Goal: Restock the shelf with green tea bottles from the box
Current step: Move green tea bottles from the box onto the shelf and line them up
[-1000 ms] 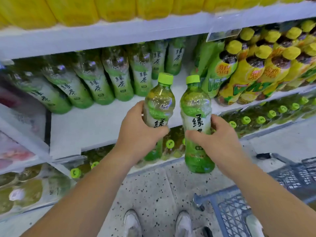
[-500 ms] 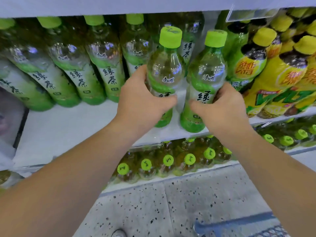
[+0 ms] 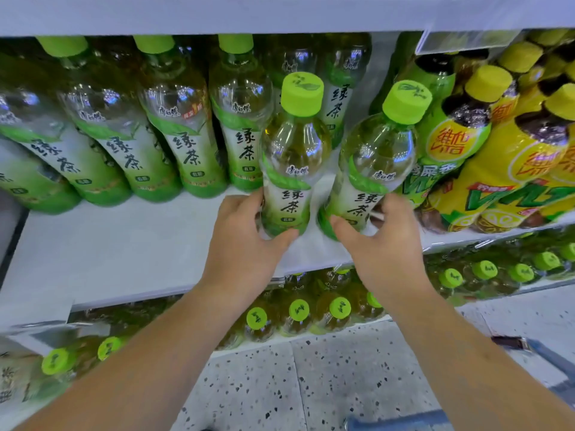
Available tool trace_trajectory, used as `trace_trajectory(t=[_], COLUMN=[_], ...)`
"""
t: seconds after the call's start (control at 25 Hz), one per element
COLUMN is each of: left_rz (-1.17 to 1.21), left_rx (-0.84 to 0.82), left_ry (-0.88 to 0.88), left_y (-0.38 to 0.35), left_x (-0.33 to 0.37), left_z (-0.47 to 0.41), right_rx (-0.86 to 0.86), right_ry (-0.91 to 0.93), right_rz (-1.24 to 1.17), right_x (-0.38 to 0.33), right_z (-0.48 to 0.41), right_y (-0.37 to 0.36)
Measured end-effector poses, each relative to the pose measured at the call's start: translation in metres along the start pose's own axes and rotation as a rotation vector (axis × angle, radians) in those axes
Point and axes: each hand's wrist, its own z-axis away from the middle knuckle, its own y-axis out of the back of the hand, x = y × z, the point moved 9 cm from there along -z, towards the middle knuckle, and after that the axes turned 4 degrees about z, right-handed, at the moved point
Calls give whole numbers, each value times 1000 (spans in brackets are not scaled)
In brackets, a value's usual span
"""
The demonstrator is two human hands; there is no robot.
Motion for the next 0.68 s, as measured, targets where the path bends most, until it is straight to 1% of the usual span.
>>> trace_trajectory(t=[0.16,0.32,0.52,0.68], left_rz=[74,115,-4,-1], left_rx=[113,191,204,228], left_ry=[61,104,108,178], left_y=[3,4,-3,-7], left_x=[-21,-27,-16,-13], left_z=[4,9,-6,-14], right_rx=[77,131,150,148], right_ry=[-38,-11,9,22], right_rz=[-97,-78,-19,-5], right_x=[21,22,16,13], right_z=[10,10,-9,-24], right_y=[-4,-4,-17,-26])
